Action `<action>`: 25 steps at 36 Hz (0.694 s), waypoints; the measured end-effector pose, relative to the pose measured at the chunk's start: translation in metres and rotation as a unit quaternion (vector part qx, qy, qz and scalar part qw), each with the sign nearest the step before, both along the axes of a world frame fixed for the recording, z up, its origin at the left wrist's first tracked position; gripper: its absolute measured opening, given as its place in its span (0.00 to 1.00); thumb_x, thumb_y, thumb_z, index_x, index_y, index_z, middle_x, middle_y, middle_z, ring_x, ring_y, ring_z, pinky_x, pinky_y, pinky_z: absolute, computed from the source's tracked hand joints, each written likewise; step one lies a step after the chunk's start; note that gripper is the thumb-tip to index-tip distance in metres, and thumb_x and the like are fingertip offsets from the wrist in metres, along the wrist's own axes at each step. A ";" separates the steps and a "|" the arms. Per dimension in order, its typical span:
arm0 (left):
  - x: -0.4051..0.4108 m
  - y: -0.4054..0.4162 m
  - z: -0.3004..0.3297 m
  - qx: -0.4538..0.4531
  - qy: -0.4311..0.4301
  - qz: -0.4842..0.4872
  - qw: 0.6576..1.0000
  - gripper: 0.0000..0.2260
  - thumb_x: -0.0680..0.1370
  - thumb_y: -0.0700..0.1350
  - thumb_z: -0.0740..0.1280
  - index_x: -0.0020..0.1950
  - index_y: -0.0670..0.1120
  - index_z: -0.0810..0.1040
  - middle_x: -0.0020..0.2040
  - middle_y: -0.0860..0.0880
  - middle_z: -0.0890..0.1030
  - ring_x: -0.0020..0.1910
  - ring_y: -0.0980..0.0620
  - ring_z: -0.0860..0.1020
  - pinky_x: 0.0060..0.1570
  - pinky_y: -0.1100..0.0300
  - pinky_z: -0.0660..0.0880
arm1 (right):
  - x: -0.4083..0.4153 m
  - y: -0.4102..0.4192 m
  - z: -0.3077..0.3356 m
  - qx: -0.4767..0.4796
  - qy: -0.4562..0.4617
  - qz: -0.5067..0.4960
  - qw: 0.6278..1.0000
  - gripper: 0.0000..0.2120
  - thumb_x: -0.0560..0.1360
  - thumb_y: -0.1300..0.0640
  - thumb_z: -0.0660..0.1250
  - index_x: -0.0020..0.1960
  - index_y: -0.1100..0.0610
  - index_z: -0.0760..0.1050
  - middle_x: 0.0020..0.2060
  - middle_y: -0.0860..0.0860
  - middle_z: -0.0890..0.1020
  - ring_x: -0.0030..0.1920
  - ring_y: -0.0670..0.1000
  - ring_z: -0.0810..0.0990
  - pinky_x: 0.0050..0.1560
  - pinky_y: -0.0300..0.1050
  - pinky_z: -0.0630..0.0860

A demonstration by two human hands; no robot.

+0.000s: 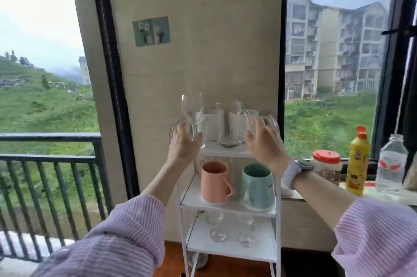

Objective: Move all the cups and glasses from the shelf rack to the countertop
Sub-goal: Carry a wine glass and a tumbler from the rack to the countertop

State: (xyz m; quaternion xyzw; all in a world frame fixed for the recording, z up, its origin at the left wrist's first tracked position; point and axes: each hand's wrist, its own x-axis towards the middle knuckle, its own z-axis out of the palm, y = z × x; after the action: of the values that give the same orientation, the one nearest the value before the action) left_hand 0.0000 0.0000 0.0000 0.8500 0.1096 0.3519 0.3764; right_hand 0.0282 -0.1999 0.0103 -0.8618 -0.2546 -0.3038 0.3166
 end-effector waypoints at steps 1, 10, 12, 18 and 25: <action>0.005 0.001 0.002 -0.013 -0.012 -0.002 1.000 0.29 0.75 0.52 0.64 0.72 0.43 0.59 0.70 0.42 0.67 0.66 0.45 0.68 0.60 0.57 0.64 | 0.004 0.004 0.001 0.016 0.002 -0.012 1.000 0.19 0.76 0.59 0.60 0.65 0.65 0.66 0.60 0.64 0.73 0.61 0.62 0.70 0.63 0.52 0.67; 0.057 0.015 0.014 -0.100 -0.033 -0.041 0.994 0.39 0.76 0.50 0.65 0.75 0.43 0.41 0.72 0.41 0.66 0.67 0.41 0.68 0.60 0.55 0.66 | 0.040 0.025 0.020 0.105 0.089 -0.017 0.990 0.15 0.77 0.58 0.59 0.61 0.64 0.70 0.56 0.61 0.76 0.57 0.59 0.73 0.50 0.43 0.64; 0.063 0.016 0.016 -0.125 -0.049 -0.044 0.990 0.37 0.76 0.48 0.65 0.75 0.44 0.44 0.64 0.40 0.74 0.60 0.40 0.74 0.53 0.55 0.68 | 0.045 0.027 0.024 0.134 0.118 -0.002 0.984 0.15 0.77 0.57 0.59 0.56 0.67 0.73 0.48 0.61 0.80 0.50 0.59 0.77 0.47 0.45 0.67; 0.073 0.018 0.019 -0.126 -0.106 -0.052 0.985 0.28 0.74 0.43 0.67 0.68 0.41 0.57 0.38 0.51 0.74 0.41 0.46 0.76 0.42 0.54 0.73 | 0.045 0.030 0.038 0.240 0.225 0.143 0.934 0.13 0.77 0.56 0.61 0.38 0.63 0.72 0.29 0.54 0.74 0.30 0.51 0.76 0.35 0.41 0.75; 0.055 0.023 0.018 -0.109 -0.169 -0.076 0.977 0.32 0.73 0.46 0.67 0.72 0.48 0.53 0.48 0.48 0.76 0.37 0.56 0.75 0.34 0.64 0.69 | 0.047 0.040 0.042 0.248 0.343 0.209 0.882 0.16 0.78 0.49 0.59 0.35 0.56 0.70 0.20 0.48 0.68 0.23 0.49 0.68 0.32 0.44 0.65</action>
State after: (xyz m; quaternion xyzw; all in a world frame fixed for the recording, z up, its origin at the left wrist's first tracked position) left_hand 0.0554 0.0229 0.0181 0.7379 0.0167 0.4471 0.5053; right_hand 0.0750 -0.1597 0.0518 -0.7325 -0.2204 0.0312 0.6433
